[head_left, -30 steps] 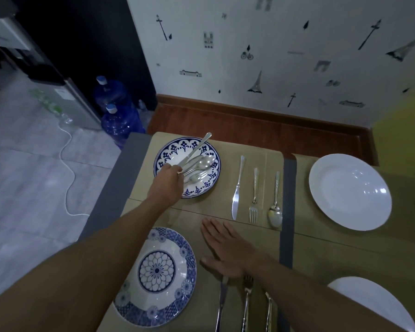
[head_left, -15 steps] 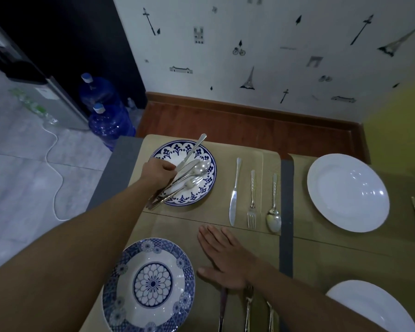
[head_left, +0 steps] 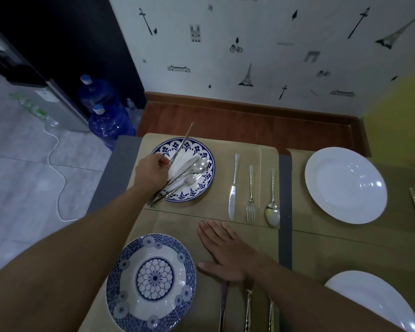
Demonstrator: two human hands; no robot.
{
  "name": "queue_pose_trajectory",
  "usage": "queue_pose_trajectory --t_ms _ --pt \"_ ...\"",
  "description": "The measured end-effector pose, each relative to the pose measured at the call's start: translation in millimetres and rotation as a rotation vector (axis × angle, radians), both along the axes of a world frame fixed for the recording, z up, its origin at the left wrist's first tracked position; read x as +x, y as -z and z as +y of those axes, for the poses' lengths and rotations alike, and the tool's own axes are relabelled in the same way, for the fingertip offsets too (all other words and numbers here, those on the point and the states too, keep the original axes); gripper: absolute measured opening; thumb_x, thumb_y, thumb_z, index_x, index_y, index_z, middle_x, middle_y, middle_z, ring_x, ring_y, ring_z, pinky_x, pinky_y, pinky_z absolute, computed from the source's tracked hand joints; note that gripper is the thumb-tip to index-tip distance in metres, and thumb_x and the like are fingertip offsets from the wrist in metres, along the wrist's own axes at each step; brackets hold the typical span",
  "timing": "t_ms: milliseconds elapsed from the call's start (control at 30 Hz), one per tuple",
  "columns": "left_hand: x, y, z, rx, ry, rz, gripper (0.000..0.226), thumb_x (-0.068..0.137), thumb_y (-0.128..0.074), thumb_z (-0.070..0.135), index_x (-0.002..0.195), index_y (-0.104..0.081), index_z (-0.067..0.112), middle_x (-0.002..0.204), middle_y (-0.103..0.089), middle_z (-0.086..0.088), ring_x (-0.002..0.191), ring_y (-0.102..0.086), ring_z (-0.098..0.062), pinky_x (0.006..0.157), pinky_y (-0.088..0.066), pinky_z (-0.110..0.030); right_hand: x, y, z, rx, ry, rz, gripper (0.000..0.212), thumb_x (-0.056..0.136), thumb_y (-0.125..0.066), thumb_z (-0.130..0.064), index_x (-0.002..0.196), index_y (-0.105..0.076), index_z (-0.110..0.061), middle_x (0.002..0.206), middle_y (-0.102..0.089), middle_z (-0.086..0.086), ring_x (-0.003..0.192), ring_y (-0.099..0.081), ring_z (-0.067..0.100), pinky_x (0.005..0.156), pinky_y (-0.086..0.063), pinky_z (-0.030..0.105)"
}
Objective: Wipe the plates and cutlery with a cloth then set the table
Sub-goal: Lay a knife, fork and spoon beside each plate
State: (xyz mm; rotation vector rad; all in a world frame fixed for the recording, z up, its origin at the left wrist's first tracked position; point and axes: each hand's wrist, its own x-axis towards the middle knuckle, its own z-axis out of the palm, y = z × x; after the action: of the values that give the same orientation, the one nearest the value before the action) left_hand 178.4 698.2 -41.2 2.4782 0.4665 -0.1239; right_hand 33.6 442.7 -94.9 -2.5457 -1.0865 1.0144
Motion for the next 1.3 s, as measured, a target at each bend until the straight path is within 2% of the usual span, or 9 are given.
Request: queue_pose_trajectory --t_ms 267,433,600,700,767,867,1000,1167,1300 --pt "-19 -23 -15 -0.088 -0.078 -0.154 0.005 0.093 -0.066 0.021 0.098 -0.067 0.019 0.093 -0.068 0.005 0.076 -0.064 -0.015 0.075 -0.053 -0.032 5 -7 4 -0.007 0.023 0.020 0.087 0.102 -0.030 -0.065 0.163 0.014 -0.021 0.168 0.025 -0.004 0.154 0.027 0.012 0.126 0.015 0.040" --pt "-32 -36 -37 -0.203 -0.023 -0.127 0.004 0.090 -0.066 0.013 0.093 -0.065 0.016 0.086 -0.064 0.009 0.077 -0.068 -0.017 0.071 -0.053 -0.031 2 -25 -3 0.122 0.192 0.020 0.081 0.104 -0.042 -0.058 0.166 -0.008 -0.018 0.173 0.003 -0.004 0.159 0.007 0.013 0.128 0.008 0.035" --pt "-45 -33 -63 -0.420 -0.031 -0.001 0.008 0.086 -0.073 0.008 0.089 -0.067 0.013 0.077 -0.062 -0.003 0.079 -0.070 -0.031 0.077 -0.062 -0.049 -15 -31 -35 0.197 0.414 -0.011 0.067 0.104 -0.048 -0.050 0.161 -0.033 -0.018 0.170 -0.024 -0.004 0.157 -0.015 0.016 0.124 -0.011 0.030" --pt "-56 -30 -88 -0.450 -0.004 0.025 0.010 0.086 -0.074 0.009 0.089 -0.068 0.016 0.077 -0.063 0.000 0.076 -0.066 -0.023 0.072 -0.061 -0.038 -23 -31 -60 0.245 0.598 -0.093 0.042 0.101 -0.051 -0.045 0.132 -0.062 -0.019 0.139 -0.060 0.002 0.132 -0.050 0.025 0.111 -0.036 0.036" --pt "-64 -31 -108 -0.433 0.024 0.042 0.009 0.088 -0.072 0.009 0.095 -0.068 0.012 0.082 -0.064 -0.001 0.074 -0.063 -0.016 0.066 -0.054 -0.026 -29 -30 -79 0.259 0.715 -0.154 0.031 0.097 -0.052 -0.045 0.108 -0.066 -0.019 0.111 -0.066 -0.002 0.109 -0.059 0.021 0.096 -0.045 0.036" --pt "-74 -28 -139 -0.498 0.019 0.078 0.010 0.089 -0.071 0.006 0.098 -0.067 0.007 0.084 -0.066 -0.005 0.073 -0.064 -0.016 0.063 -0.054 -0.021 -34 -34 -112 0.216 0.786 -0.261 0.031 0.097 -0.055 -0.047 0.110 -0.066 -0.021 0.113 -0.065 -0.006 0.110 -0.055 0.018 0.103 -0.041 0.038" --pt "-84 -26 -180 -0.557 0.042 0.107 0.009 0.090 -0.070 0.005 0.091 -0.063 0.011 0.089 -0.064 -0.008 0.074 -0.064 -0.019 0.059 -0.055 -0.022 -30 -48 -158 -0.007 0.882 -0.239 0.068 0.097 -0.050 -0.064 0.148 -0.045 -0.020 0.151 -0.047 0.000 0.141 -0.039 0.022 0.118 -0.025 0.039" --pt "-93 -26 -241 -0.585 0.111 0.166 0.012 0.090 -0.068 0.001 0.088 -0.063 0.011 0.085 -0.061 -0.006 0.079 -0.066 -0.023 0.073 -0.062 -0.035 -32 -54 -229 -0.134 1.075 -0.162 0.096 0.091 -0.046 -0.076 0.159 -0.024 -0.012 0.166 -0.025 0.011 0.153 -0.022 0.028 0.124 -0.021 0.045" --pt "-99 -24 -287 -0.554 0.188 0.188 0.007 0.091 -0.069 0.004 0.095 -0.065 0.008 0.086 -0.062 -0.004 0.078 -0.066 -0.020 0.069 -0.061 -0.031 -37 -53 -284 -0.208 1.219 -0.052 0.105 0.089 -0.047 -0.077 0.164 -0.009 -0.014 0.173 0.003 0.008 0.159 0.003 0.026 0.127 -0.006 0.050"
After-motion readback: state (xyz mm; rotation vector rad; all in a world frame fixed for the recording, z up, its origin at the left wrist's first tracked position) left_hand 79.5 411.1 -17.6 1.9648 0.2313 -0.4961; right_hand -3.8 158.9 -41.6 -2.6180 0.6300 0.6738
